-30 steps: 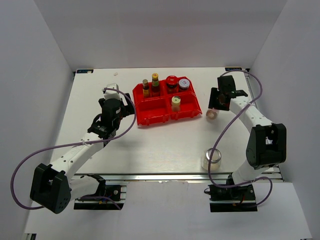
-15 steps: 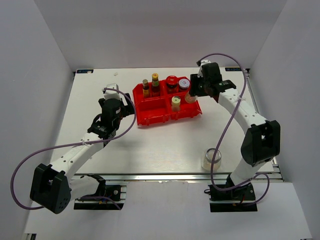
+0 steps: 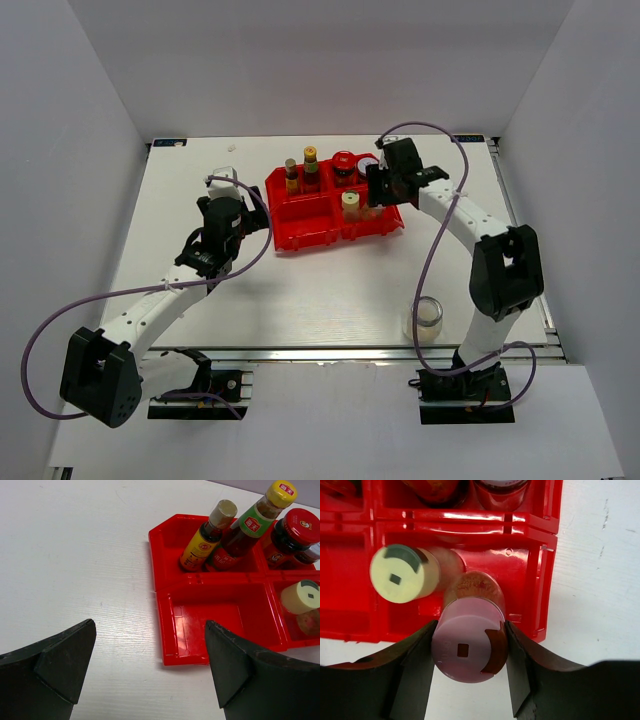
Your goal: Organize the condiment bottles
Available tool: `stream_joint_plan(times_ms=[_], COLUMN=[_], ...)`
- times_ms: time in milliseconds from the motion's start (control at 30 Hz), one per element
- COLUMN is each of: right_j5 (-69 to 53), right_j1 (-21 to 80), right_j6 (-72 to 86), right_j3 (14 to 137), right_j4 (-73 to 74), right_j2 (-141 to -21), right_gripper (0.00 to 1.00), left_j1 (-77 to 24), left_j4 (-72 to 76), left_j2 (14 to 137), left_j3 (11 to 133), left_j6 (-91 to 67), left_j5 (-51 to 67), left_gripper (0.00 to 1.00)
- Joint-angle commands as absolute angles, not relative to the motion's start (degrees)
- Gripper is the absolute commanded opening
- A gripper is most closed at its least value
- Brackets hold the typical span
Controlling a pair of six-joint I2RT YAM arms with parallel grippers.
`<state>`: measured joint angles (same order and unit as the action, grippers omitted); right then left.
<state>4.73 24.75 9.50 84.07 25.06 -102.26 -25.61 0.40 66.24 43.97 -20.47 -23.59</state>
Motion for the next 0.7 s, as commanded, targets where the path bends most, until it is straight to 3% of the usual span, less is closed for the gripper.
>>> stream_joint_plan(times_ms=[0, 200, 433, 567, 633, 667], right_j5=[4.0, 6.4, 9.6, 9.9, 9.8, 9.8], right_j1=[25.0, 25.4, 25.9, 26.2, 26.1, 26.2], right_j6=[10.9, 11.5, 11.6, 11.4, 11.4, 11.3], right_j3=[84.0, 84.7, 85.0, 85.1, 84.8, 84.6], right_j4=[21.1, 19.5, 20.7, 21.7, 22.0, 22.3], right_j2=[-105.5, -107.9, -107.7, -106.2, -104.9, -103.9], right_gripper=[0.19, 0.28, 0.67, 0.77, 0.89, 0.89], left_j1=[-25.3, -25.3, -25.4, -25.3, -25.3, -25.3], left_j4=[0.4, 0.4, 0.4, 0.4, 0.4, 0.4], left_j2=[64.8, 64.8, 65.0, 65.0, 65.0, 64.9], left_j3=[44.6, 44.4, 44.6, 44.6, 44.6, 44.6], left_j6=[-20.4, -20.3, -20.2, -20.0, -20.0, -20.0], left_j5=[-24.5, -24.4, -24.3, -24.1, -23.7, -23.7], left_gripper=[0.98, 0.98, 0.98, 0.98, 0.98, 0.98])
